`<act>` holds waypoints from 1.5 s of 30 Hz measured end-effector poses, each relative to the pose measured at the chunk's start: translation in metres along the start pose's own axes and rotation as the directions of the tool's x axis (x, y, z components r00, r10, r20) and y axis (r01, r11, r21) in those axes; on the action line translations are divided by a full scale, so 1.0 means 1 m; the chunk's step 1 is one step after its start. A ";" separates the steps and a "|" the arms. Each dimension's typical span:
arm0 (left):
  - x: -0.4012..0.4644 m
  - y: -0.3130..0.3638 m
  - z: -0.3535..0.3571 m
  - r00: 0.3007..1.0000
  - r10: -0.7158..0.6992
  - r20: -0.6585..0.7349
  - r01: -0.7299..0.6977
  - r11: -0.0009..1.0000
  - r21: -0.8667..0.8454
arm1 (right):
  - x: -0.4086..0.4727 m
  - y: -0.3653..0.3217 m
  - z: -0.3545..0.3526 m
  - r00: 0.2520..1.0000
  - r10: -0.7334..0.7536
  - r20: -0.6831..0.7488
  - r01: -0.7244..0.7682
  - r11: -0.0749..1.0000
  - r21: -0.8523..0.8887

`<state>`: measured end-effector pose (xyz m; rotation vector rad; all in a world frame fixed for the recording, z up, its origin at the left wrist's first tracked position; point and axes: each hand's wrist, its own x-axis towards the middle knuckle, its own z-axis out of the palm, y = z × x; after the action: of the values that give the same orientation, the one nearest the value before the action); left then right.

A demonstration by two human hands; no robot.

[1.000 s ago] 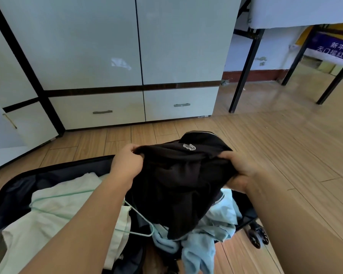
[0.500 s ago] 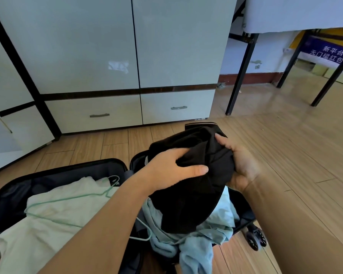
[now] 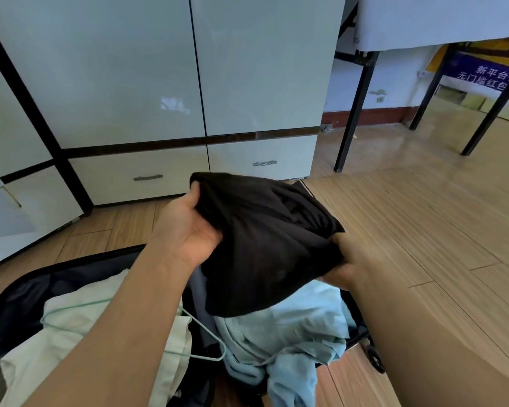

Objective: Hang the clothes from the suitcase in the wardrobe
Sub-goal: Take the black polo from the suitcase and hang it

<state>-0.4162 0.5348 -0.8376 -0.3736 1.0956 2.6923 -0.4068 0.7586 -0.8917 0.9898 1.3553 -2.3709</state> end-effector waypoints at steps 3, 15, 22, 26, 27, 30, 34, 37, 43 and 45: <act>0.003 -0.004 -0.015 0.979 0.001 -0.203 0.033 0.987 0.160 | -0.013 -0.011 0.007 0.983 -0.054 0.177 0.016 0.978 0.210; -0.003 -0.031 -0.016 0.932 -0.210 0.296 -0.259 0.190 0.947 | -0.033 0.004 0.025 0.854 -0.057 0.517 0.057 0.998 0.015; 0.005 -0.001 -0.028 0.925 0.352 0.141 -0.258 0.312 0.914 | -0.001 -0.003 -0.013 0.851 -0.525 0.003 0.379 0.610 -0.696; 0.005 0.020 -0.026 0.957 0.288 -0.018 -0.251 0.861 0.443 | 0.008 0.009 -0.032 0.849 -0.494 -0.187 0.243 0.679 -0.693; 0.004 0.021 -0.023 0.967 0.256 0.008 -0.241 0.899 0.365 | 0.006 0.010 -0.030 0.838 -0.514 -0.184 0.255 0.666 -0.701; -0.003 0.012 -0.014 0.974 0.205 0.094 -0.223 0.933 0.281 | -0.007 0.002 -0.008 0.819 -0.570 -0.072 0.427 0.688 -0.587; -0.012 -0.005 0.001 0.974 0.102 0.201 -0.161 0.939 0.304 | -0.030 -0.003 0.037 0.957 -0.150 0.247 0.249 0.863 -0.440; -0.017 -0.012 0.010 0.959 0.050 0.277 -0.165 0.899 0.406 | -0.031 0.014 0.053 0.961 -0.016 0.276 0.134 0.901 -0.412; -0.013 -0.002 0.008 0.905 0.283 0.317 -0.408 0.786 0.464 | -0.038 -0.025 0.048 0.863 -0.444 0.239 0.421 0.896 0.143; -0.006 0.005 0.002 0.870 0.378 0.317 -0.493 0.690 0.530 | -0.046 -0.040 0.047 0.755 -0.594 0.280 0.491 0.793 0.360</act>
<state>-0.4120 0.5322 -0.8308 0.2901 2.0958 2.4487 -0.4135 0.7353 -0.8183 0.1249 1.3193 -3.0312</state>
